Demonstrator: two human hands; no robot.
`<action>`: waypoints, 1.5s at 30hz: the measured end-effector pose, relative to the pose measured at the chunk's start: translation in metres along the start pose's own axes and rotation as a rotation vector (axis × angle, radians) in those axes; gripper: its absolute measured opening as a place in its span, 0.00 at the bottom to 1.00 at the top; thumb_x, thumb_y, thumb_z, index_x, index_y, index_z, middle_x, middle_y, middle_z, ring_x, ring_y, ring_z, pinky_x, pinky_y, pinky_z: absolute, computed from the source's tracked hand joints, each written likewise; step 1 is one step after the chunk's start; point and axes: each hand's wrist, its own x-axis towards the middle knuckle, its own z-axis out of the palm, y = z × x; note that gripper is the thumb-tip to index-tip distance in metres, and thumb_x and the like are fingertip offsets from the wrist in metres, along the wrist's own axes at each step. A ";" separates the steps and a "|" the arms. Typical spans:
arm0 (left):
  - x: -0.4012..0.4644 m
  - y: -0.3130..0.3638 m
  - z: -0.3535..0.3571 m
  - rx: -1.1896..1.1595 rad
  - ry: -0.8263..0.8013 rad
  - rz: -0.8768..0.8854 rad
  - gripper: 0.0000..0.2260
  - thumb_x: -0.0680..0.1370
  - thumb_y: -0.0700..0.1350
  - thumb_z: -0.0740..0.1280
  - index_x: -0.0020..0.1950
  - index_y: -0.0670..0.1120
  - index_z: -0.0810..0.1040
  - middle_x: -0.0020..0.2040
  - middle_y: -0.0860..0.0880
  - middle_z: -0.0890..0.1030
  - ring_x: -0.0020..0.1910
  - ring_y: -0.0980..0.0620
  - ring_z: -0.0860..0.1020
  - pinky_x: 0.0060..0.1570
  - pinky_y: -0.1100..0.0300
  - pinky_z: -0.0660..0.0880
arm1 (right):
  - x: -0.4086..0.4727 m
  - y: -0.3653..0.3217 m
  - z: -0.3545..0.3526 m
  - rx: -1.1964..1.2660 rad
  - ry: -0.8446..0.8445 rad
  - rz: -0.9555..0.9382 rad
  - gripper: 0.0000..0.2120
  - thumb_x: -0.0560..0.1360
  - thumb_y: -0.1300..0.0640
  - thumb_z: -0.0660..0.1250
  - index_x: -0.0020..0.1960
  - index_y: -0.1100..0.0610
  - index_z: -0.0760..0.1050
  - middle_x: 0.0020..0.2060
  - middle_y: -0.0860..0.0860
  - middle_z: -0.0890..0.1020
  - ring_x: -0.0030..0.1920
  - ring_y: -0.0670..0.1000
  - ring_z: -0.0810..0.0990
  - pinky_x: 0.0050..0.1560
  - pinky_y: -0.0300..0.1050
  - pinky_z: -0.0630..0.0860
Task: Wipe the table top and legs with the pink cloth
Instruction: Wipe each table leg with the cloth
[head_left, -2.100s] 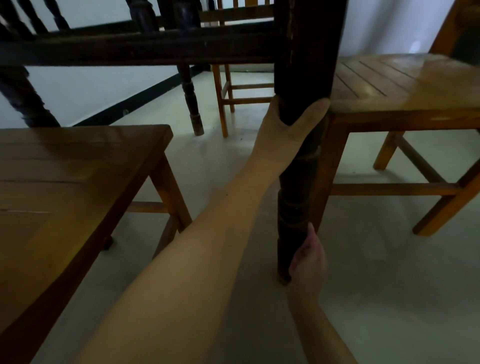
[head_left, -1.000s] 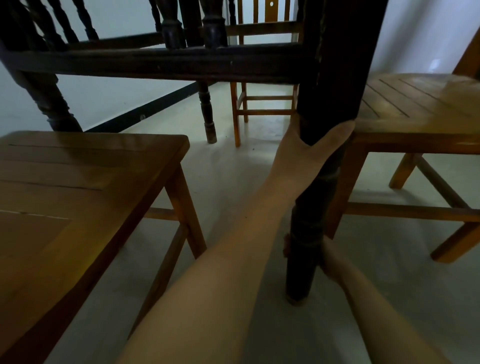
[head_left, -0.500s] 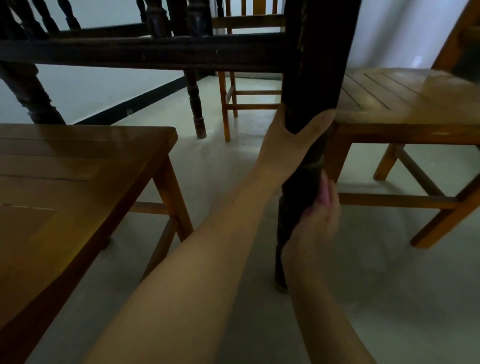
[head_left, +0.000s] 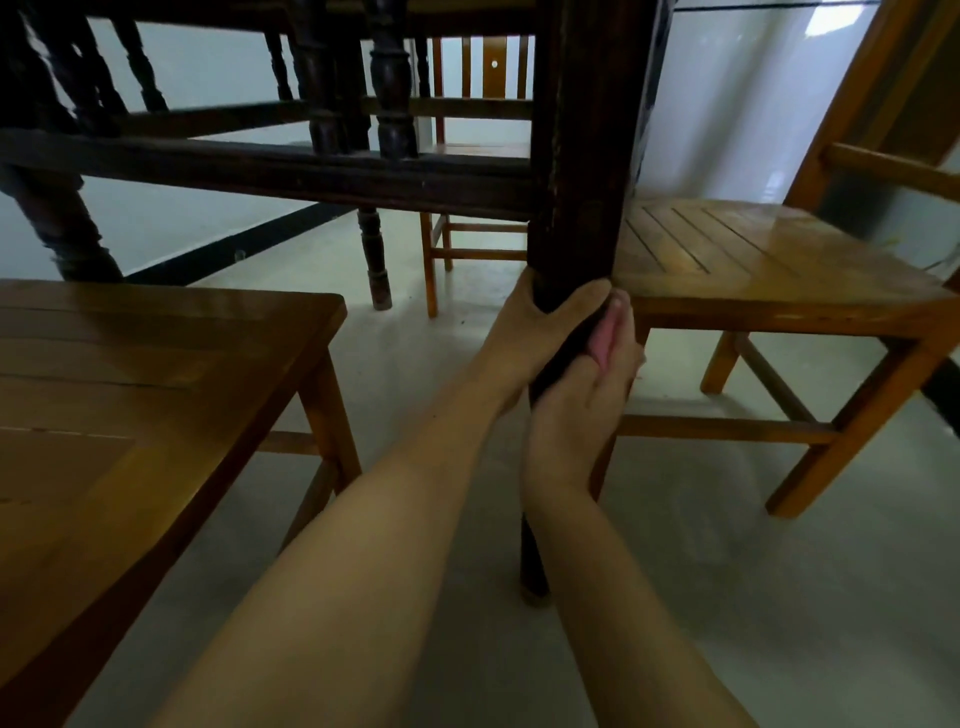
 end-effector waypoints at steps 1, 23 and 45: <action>-0.002 0.002 0.000 -0.004 -0.011 -0.002 0.32 0.68 0.59 0.68 0.68 0.49 0.65 0.60 0.50 0.75 0.59 0.53 0.74 0.60 0.53 0.73 | 0.003 -0.002 0.007 -0.097 0.023 -0.126 0.23 0.77 0.59 0.53 0.69 0.40 0.61 0.65 0.40 0.69 0.66 0.38 0.67 0.64 0.39 0.69; 0.002 -0.002 0.005 0.007 0.081 -0.061 0.27 0.73 0.54 0.66 0.69 0.51 0.63 0.57 0.58 0.72 0.58 0.57 0.72 0.53 0.64 0.70 | -0.032 0.085 -0.069 -0.277 -0.178 0.225 0.30 0.77 0.71 0.51 0.71 0.44 0.60 0.66 0.34 0.64 0.69 0.33 0.61 0.68 0.31 0.59; -0.061 0.294 -0.078 0.572 0.133 -0.494 0.24 0.77 0.53 0.63 0.71 0.54 0.61 0.70 0.54 0.65 0.69 0.56 0.63 0.67 0.57 0.62 | 0.185 -0.307 0.001 -0.232 -0.313 0.741 0.20 0.74 0.40 0.63 0.58 0.53 0.75 0.33 0.45 0.73 0.34 0.49 0.73 0.41 0.51 0.78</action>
